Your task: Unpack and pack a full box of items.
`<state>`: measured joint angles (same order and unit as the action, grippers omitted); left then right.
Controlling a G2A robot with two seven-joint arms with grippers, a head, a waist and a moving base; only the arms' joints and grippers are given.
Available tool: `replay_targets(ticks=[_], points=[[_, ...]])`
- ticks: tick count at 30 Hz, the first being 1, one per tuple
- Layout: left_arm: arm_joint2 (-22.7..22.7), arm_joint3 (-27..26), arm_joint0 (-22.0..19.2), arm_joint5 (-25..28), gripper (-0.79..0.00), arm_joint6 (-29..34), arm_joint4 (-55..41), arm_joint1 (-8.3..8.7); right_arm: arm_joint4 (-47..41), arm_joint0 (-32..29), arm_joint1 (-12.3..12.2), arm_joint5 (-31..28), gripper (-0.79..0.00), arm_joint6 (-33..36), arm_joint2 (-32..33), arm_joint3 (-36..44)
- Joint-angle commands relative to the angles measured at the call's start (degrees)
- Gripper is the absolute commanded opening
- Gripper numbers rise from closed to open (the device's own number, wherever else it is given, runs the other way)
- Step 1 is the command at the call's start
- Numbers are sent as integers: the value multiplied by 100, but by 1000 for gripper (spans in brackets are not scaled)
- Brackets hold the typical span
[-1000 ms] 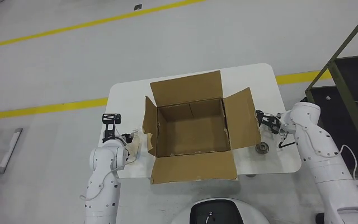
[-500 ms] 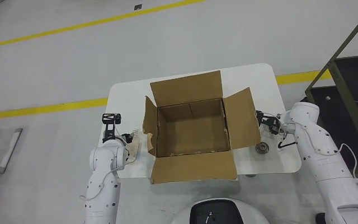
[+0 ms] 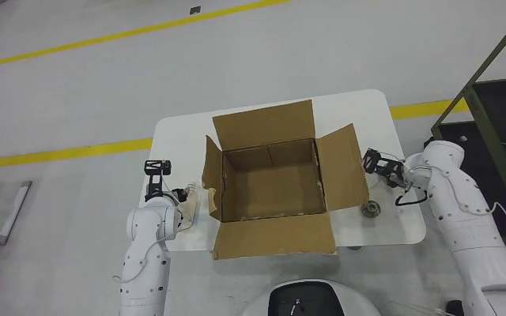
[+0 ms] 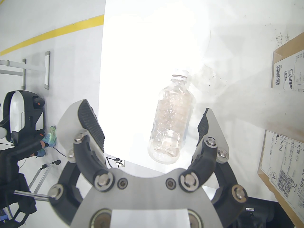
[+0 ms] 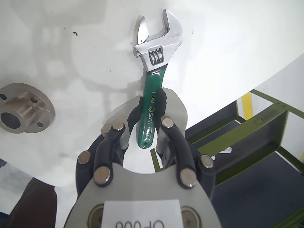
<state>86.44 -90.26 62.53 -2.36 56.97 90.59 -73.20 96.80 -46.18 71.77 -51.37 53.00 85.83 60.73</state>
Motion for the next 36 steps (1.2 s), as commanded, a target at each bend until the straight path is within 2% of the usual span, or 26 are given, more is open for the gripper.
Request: replay_targets(ticks=[1, 5, 19, 31, 36], points=[[0, 0, 0, 0, 0, 0, 0, 0, -284, -19, -18, 123, -785, 115, 70, -3], [0, 0, 0, 0, 0, 0, 0, 0, -771, -107, -77, 352, -785, 344, 147, 151], [0, 0, 0, 0, 0, 0, 0, 0, -2526, -934, -435, 1096, -785, 1087, 335, 1884], [0, 0, 0, 0, 0, 0, 0, 0, -2587, -962, -451, 1123, -785, 1114, 344, 1959], [0, 0, 0, 0, 0, 0, 0, 0, -2618, -1250, -463, 1836, -785, 1105, 378, 2280]])
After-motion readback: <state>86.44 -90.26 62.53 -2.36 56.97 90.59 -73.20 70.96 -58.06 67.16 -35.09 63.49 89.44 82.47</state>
